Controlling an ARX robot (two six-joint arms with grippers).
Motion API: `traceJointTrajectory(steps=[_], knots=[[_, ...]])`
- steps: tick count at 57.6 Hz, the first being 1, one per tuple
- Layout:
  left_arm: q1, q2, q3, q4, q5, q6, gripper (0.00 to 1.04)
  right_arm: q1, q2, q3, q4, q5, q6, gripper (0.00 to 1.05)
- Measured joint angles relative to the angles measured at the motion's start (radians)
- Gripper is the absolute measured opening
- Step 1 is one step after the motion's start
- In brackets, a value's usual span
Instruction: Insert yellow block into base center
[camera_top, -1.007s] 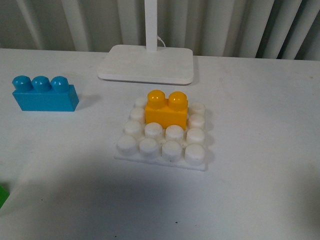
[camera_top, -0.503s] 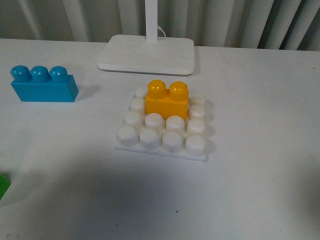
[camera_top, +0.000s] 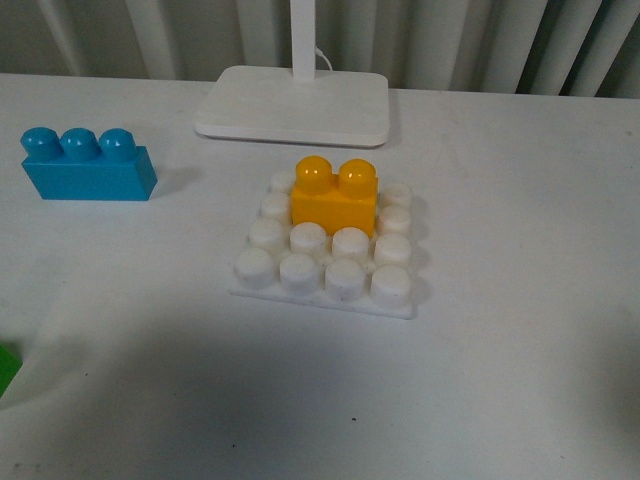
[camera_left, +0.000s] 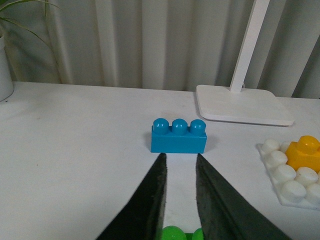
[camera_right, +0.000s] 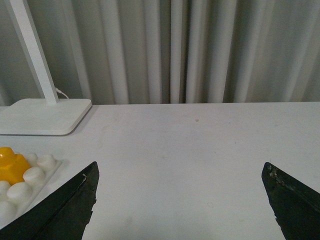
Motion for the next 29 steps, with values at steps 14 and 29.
traceJointTrajectory(steps=[14,29], knots=[[0.0,0.0,0.0,0.0,0.0,0.0,0.67,0.0,0.0,0.0,0.0,0.0,0.0,0.96],[0.0,-0.001,0.0,0.0,0.0,0.0,0.98,0.0,0.0,0.0,0.0,0.0,0.0,0.96]])
